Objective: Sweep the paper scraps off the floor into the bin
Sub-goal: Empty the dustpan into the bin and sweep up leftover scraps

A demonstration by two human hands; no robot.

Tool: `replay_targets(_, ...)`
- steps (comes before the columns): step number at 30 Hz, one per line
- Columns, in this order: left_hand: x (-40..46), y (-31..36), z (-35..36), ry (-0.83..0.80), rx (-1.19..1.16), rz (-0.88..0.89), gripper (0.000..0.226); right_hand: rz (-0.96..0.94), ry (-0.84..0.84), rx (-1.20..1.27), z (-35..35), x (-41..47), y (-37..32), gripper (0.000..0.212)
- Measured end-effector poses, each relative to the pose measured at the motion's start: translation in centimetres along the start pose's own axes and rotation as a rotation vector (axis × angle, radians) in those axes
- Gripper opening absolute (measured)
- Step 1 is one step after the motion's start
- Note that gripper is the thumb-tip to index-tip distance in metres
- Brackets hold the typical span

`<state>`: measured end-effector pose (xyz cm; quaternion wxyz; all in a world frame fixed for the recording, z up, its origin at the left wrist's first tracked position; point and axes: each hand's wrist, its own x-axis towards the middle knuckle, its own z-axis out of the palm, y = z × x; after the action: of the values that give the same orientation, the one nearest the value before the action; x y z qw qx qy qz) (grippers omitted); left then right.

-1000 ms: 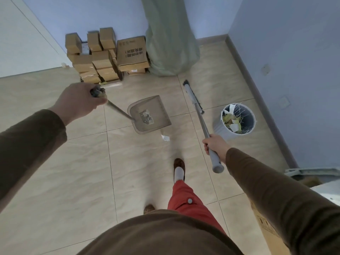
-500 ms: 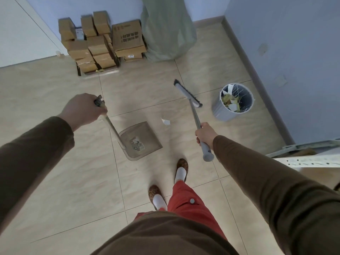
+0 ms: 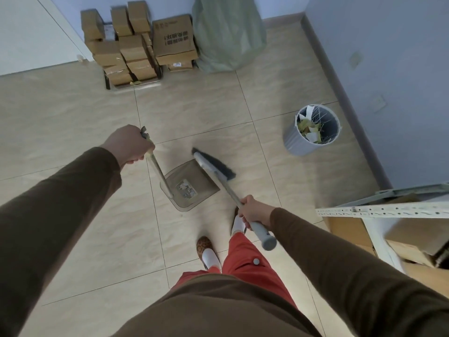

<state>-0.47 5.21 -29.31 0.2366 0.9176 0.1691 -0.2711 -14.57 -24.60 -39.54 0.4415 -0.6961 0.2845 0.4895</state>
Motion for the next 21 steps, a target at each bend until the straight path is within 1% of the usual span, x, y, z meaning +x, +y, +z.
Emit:
replay_targets(3,-0.3,-0.7,0.0,-0.003,-0.016,0.004,0.02,-0.001,-0.067,0.084,-2.0,-4.2,0.7,0.037)
replay_targets(7,-0.7,-1.8,-0.1,-0.019,-0.046,-0.013,0.019,-0.073,-0.026,-0.018,-2.4,-8.5,2.2,0.036)
replay_targets(10,-1.1,-2.7,-0.1,-0.034,-0.072,-0.028,0.019,-0.09,0.056,-0.037,-2.1,-8.1,2.2,0.038)
replay_targets(12,-1.4,-3.2,0.0,-0.052,-0.085,-0.043,0.019,-0.098,0.108,-0.047,-1.4,-6.3,1.5,0.04)
replay_targets(14,-1.5,-3.4,0.0,-0.072,-0.102,-0.055,0.021,-0.099,0.123,-0.091,0.1,-4.2,0.6,0.04)
replay_targets(16,-1.6,-3.5,0.1,-0.093,-0.131,-0.062,0.024,-0.09,0.094,-0.133,2.1,-2.6,0.0,0.039)
replay_targets(18,-1.7,-3.7,0.0,-0.116,-0.176,-0.076,0.026,-0.052,0.027,-0.135,3.5,-2.5,0.0,0.039)
replay_targets(21,-1.6,-4.3,-0.2,-0.148,-0.244,-0.121,0.027,-0.034,-0.035,-0.154,2.4,-5.4,1.2,0.038)
